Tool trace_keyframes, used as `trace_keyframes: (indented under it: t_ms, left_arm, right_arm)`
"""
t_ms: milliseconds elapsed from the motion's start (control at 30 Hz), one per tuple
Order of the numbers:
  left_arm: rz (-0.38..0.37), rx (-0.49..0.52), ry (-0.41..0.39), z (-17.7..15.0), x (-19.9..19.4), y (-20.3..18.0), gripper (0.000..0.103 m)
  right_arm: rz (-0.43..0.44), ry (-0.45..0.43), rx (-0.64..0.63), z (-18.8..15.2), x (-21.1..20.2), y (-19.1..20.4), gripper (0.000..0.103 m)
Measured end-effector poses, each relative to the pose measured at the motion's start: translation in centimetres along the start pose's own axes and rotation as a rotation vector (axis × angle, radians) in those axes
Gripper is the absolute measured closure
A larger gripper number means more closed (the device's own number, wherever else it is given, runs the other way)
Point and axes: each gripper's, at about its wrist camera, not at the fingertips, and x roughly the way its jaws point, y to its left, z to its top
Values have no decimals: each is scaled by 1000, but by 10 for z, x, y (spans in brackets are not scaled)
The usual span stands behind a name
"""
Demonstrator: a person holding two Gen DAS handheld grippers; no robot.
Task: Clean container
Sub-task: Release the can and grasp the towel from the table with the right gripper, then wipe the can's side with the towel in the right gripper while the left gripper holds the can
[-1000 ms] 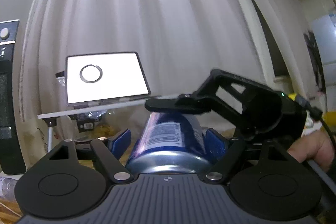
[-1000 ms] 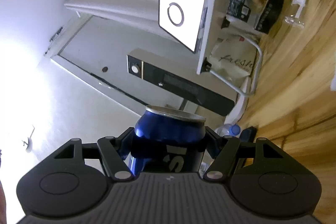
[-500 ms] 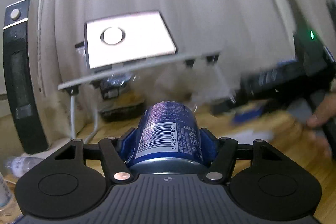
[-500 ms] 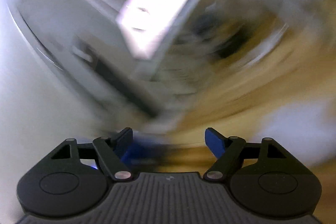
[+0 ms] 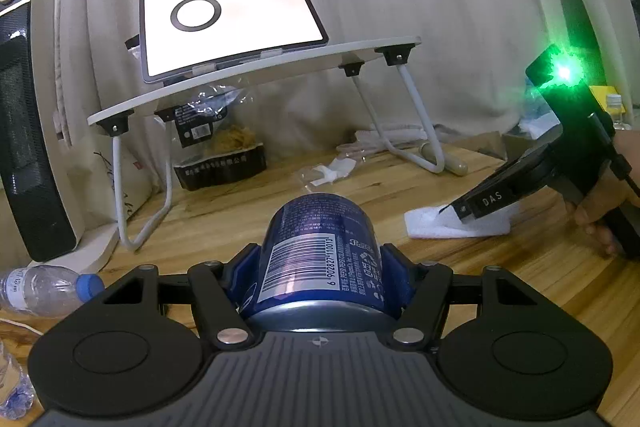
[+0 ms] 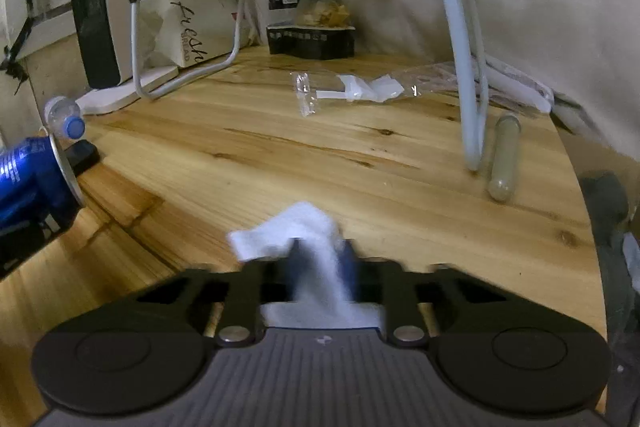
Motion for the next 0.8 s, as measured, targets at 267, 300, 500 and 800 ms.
trace_keyframes:
  t_ms: [267,300,500,800]
  left_arm:
    - [2,41,-2,1,1,-10,36]
    - [2,48,0,1,1,-11,36]
    - [6,72,-5,2,0,-15,36]
    - [14,46,-18,2,-2,-9,37]
  right_arm:
    - [286,-108,162,11,-37,-3,91]
    - [340,-136,178,14,-46,2,91]
    - [520,-259,167,33,-84,38,91]
    - [588,-166,29,26,-72,86,91]
